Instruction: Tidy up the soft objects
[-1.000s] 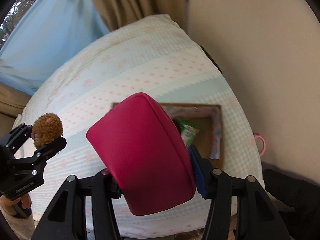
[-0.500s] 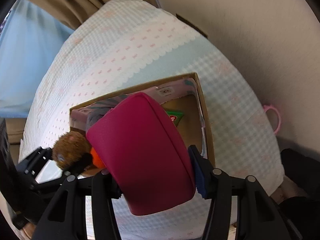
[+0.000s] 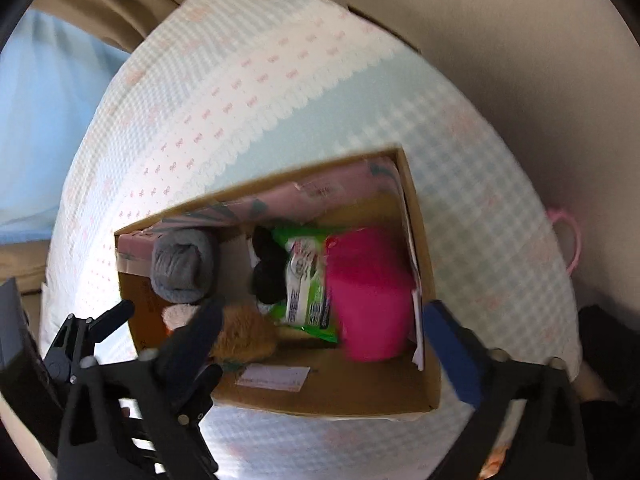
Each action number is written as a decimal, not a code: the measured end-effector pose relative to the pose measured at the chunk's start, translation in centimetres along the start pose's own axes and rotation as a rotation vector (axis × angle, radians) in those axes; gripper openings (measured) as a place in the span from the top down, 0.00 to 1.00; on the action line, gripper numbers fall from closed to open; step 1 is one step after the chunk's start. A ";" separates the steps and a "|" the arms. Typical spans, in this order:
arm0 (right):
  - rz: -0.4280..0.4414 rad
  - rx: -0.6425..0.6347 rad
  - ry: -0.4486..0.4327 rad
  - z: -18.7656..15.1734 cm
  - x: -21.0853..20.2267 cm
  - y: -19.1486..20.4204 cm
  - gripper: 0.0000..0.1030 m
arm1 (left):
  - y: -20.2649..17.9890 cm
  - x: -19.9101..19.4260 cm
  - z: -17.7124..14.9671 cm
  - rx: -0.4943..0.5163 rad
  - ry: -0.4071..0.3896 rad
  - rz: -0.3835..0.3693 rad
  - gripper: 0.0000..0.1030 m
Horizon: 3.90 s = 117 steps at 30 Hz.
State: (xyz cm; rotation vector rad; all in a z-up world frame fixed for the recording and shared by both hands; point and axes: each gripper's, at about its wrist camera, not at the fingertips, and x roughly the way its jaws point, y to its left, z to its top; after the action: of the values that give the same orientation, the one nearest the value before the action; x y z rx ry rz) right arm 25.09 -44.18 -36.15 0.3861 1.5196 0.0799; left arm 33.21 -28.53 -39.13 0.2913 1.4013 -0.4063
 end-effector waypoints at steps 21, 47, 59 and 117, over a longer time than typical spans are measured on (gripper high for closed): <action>-0.083 -0.193 -0.237 -6.4 -10.7 9.6 0.02 | 5.1 -14.3 -6.3 -0.107 -0.233 0.015 0.00; -0.140 -0.212 -0.803 -28.0 -28.3 23.4 0.02 | 12.9 -39.1 -27.7 -0.278 -0.786 0.121 0.00; -0.159 -0.213 -0.936 -30.9 -30.4 24.7 0.02 | 12.4 -42.3 -31.6 -0.270 -0.891 0.169 0.00; -0.168 -0.189 -0.986 -29.2 -31.3 24.4 0.02 | 11.9 -42.1 -29.5 -0.260 -0.932 0.210 0.00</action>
State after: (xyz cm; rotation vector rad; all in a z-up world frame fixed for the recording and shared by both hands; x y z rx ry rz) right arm -0.93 -24.59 0.88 0.1010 0.5561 -0.0921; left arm 7.22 -0.85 -2.45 0.0126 0.4887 -0.1379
